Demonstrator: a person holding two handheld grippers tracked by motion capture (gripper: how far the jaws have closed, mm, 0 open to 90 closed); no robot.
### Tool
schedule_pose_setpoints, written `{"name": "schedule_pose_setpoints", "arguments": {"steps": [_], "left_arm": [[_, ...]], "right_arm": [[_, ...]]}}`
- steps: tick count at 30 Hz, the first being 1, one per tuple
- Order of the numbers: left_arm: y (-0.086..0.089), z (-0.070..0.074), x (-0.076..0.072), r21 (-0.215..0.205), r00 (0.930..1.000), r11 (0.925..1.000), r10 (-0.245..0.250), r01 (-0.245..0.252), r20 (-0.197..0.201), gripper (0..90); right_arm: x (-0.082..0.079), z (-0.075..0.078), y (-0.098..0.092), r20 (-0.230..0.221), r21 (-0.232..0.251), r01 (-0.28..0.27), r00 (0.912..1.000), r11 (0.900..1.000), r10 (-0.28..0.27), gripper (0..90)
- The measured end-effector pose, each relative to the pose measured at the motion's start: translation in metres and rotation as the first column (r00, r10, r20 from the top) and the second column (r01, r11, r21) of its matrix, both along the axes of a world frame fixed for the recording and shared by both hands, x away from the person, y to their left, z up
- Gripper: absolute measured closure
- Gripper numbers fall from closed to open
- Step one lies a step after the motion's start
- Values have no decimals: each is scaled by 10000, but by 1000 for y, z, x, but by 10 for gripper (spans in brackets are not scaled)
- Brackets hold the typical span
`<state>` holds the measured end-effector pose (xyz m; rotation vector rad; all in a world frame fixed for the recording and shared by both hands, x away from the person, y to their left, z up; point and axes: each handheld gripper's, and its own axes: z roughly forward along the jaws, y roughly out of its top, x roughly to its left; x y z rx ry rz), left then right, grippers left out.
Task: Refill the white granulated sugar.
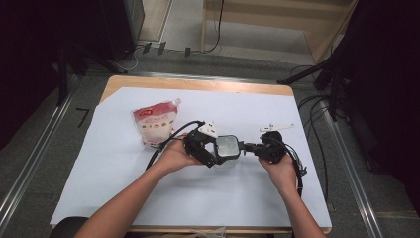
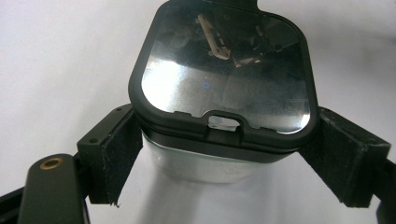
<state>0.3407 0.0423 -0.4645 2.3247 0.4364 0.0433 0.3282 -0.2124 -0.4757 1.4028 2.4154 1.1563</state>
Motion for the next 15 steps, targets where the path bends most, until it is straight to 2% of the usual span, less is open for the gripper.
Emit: {"name": "schedule_pose_setpoints", "arguments": {"steps": [2, 15], "left_arm": [[-1, 2, 0, 190, 10000, 9998, -31, 31, 22, 169], [-2, 5, 1, 353, 9999, 9993, -106, 106, -18, 171]], "right_arm": [[0, 0, 0, 48, -6, 13, 10000, 10000, -13, 900], [-1, 0, 1, -72, -21, -33, 10000, 10000, 33, 900]]}}
